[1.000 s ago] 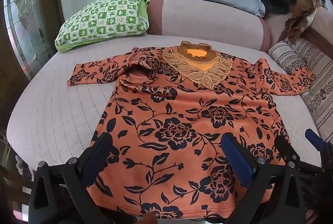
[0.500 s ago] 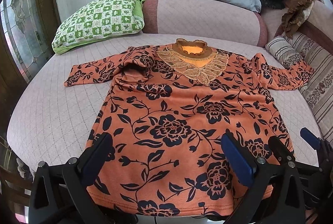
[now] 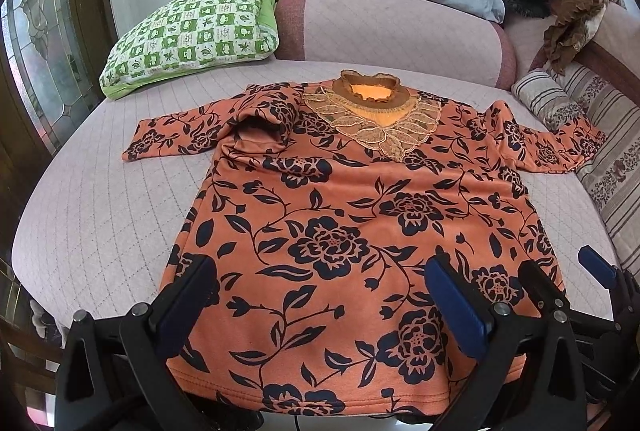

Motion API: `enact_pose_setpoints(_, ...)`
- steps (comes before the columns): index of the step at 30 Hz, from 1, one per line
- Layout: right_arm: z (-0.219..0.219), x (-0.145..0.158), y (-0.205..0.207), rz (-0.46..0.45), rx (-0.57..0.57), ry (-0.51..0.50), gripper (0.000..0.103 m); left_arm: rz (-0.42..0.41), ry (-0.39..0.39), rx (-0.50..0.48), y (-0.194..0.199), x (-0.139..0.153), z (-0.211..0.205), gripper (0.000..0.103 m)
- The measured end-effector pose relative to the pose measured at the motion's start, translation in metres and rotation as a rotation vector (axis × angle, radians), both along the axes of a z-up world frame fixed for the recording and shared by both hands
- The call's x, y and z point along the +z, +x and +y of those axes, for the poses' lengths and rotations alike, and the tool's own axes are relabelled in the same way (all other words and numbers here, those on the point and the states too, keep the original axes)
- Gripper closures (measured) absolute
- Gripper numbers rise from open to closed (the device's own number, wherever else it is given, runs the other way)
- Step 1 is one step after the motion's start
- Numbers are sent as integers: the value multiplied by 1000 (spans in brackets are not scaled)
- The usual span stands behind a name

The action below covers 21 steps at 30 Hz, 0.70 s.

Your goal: Fold small clothes

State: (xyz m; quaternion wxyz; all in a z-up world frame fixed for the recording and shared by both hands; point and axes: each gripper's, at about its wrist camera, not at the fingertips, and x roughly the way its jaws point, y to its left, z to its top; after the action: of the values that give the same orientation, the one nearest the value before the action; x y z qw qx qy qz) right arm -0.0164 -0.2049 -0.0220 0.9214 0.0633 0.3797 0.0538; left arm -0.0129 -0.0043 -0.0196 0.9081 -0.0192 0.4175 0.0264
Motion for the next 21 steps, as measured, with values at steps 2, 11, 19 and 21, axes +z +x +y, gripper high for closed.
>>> enact_pose_setpoints(2,0,0,0,0,0,-1,0,0,-2,0,0,0,0,0)
enact_pose_setpoints(11,-1,0,0,0,-3,0,0,5,-3,4,0,-3,0,0)
enact_pose_setpoints(19,-2,1,0,-2,-9,0,0,5,-9,4,-2,-4,0,0)
enact_pose_setpoints(21,-2,1,0,-3,-9,-1,0,6,-8,6,-2,-4,0,0)
